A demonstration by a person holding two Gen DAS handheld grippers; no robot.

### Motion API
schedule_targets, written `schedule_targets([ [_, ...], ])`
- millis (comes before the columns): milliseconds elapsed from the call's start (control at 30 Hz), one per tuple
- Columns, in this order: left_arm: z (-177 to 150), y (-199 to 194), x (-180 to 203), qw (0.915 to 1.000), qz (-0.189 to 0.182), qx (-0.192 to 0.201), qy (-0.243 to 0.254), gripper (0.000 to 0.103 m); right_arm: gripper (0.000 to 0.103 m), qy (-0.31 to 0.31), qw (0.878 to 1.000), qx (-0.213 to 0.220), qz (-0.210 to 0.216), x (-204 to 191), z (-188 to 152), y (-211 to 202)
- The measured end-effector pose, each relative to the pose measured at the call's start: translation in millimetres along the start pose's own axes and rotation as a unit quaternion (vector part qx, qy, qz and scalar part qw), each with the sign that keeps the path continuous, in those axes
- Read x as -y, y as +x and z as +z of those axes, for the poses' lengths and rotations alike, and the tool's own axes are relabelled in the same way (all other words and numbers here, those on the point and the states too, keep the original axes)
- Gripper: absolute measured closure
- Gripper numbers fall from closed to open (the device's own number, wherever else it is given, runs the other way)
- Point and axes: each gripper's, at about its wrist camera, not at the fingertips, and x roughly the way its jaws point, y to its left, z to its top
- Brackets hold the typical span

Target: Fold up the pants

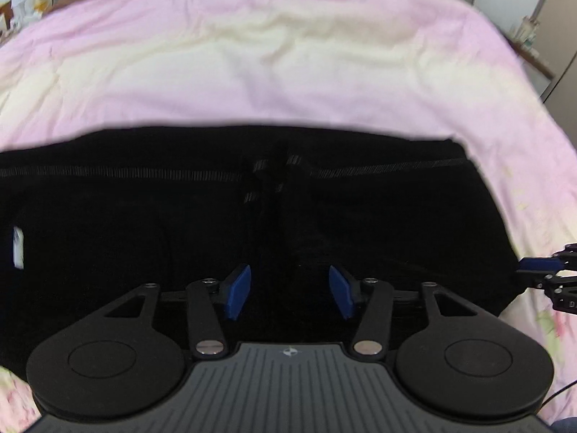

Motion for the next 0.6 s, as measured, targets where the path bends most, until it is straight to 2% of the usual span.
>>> schedule_targets([
  [100, -6, 16, -6, 0.9992, -0.002, -0.017, -0.035, 0.043, 0.082, -0.002, 1.000, -0.012, -0.007, -4, -9, 19],
  [267, -5, 9, -8, 0.9987, 0.000, -0.022, -0.047, 0.042, 0.081, -0.032, 0.999, -0.014, -0.027, -15, -13, 29],
  [367, -5, -15, -14, 0.9991, 0.001, -0.010, -0.042, 0.042, 0.080, -0.049, 0.998, -0.026, -0.031, -19, -4, 21],
  [433, -10, -37, -26, 0.9992, 0.002, 0.009, -0.039, 0.042, 0.080, -0.068, 0.997, -0.015, -0.037, -24, 1, 9],
  [467, -13, -49, -33, 0.9989, 0.002, 0.017, -0.044, 0.042, 0.077, -0.080, 0.996, -0.005, -0.039, -28, 4, 2],
  [533, -23, -70, -54, 0.9969, 0.003, 0.037, -0.068, 0.038, 0.070, -0.102, 0.994, 0.009, -0.028, -37, 11, -11],
  [600, -32, -90, -79, 0.9938, 0.007, 0.056, -0.095, 0.034, 0.068, -0.128, 0.992, 0.017, -0.018, -49, 19, -19],
])
